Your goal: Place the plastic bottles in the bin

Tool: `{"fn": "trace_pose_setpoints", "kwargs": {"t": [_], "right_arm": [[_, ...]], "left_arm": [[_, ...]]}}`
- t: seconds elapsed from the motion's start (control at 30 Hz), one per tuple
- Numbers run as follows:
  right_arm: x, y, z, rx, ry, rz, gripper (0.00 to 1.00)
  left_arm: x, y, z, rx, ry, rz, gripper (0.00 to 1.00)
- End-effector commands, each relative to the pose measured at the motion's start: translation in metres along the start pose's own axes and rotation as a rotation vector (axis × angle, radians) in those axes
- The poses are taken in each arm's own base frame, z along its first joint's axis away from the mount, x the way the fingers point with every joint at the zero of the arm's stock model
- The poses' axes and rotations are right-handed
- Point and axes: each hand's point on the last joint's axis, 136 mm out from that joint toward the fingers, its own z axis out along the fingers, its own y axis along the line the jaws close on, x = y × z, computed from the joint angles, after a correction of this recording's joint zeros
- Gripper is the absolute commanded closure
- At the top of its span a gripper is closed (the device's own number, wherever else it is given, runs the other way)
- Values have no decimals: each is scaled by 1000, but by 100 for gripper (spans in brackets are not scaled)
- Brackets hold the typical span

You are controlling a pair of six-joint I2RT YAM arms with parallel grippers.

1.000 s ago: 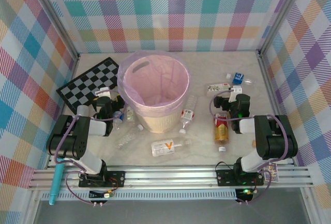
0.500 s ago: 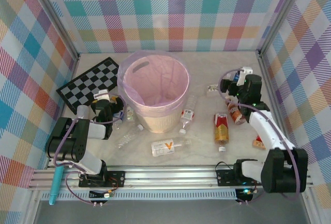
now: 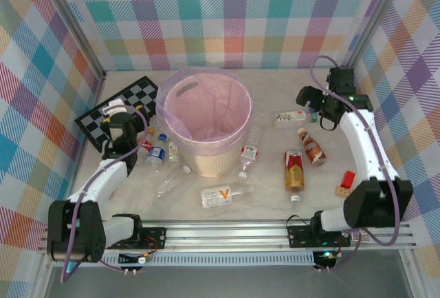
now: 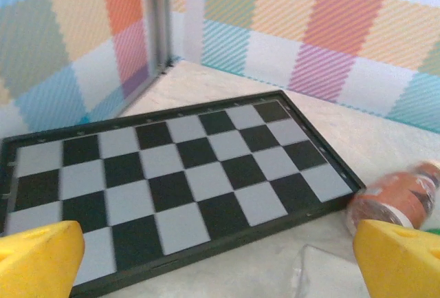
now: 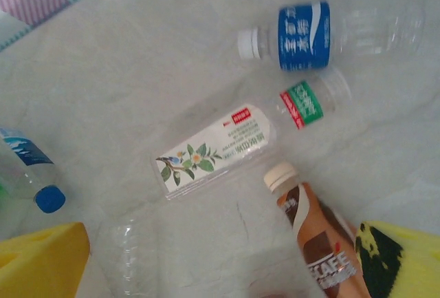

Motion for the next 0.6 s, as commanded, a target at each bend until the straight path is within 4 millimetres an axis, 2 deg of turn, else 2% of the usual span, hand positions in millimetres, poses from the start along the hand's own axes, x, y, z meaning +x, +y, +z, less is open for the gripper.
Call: {"fn": "trace_pose_setpoints", "kwargs": {"t": [0.0, 0.1, 0.2, 0.27, 0.33, 0.43, 0.5, 0.57], "right_arm": [[13, -15, 16, 43, 142, 180, 1], [8, -32, 33, 87, 140, 368, 1], [13, -39, 51, 105, 182, 579, 11], [17, -37, 57, 119, 226, 625, 14], [18, -35, 59, 143, 229, 528, 12], [29, -53, 53, 265, 257, 327, 9], [42, -58, 52, 260, 310, 189, 7], [61, -66, 51, 274, 388, 83, 4]], "left_arm": [[17, 43, -20, -176, 198, -47, 0], [0, 54, -42, -220, 256, -90, 0], [-37, 32, -60, -110, 280, -121, 4], [-63, 11, -73, -5, 319, -135, 7], [-82, -18, -87, 134, 361, -146, 8], [-105, -65, -113, 364, 417, -185, 8], [-113, -92, -130, 494, 458, -201, 9], [-112, -115, -142, 569, 506, -174, 10]]}}
